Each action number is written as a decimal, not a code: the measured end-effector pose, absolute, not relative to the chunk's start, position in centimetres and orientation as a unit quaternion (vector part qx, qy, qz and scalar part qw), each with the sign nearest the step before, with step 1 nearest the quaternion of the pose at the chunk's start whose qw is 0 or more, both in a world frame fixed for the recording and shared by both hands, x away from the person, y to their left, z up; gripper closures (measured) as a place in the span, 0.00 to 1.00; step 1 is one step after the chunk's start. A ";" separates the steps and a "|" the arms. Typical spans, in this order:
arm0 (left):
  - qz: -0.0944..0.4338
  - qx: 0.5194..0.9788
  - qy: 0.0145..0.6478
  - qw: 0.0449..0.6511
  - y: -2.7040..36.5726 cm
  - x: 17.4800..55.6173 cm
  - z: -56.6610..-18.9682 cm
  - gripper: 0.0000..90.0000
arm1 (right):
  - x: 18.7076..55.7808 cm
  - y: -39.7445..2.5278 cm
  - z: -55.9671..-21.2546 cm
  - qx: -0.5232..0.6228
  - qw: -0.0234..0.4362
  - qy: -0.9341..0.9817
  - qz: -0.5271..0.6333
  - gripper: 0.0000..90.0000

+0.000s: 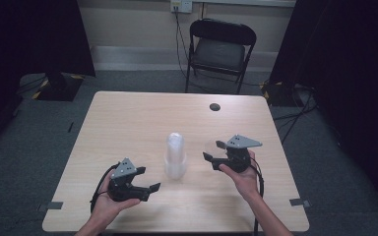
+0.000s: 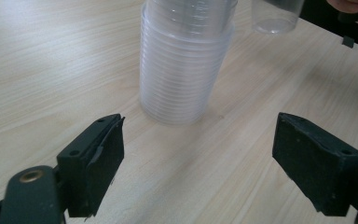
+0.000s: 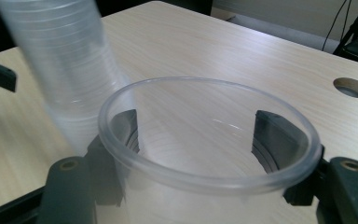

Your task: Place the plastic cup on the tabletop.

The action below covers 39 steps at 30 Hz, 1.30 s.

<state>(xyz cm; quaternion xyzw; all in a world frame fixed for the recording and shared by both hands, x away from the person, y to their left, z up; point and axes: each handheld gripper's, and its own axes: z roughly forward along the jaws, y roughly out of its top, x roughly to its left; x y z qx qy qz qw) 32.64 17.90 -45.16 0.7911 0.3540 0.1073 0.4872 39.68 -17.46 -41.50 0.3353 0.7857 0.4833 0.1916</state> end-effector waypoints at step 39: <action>0.114 0.792 0.376 0.468 18.6 32.4 -45.9 0.20 | 49.1 -15.3 -45.7 0.390 0.210 0.773 0.455 0.31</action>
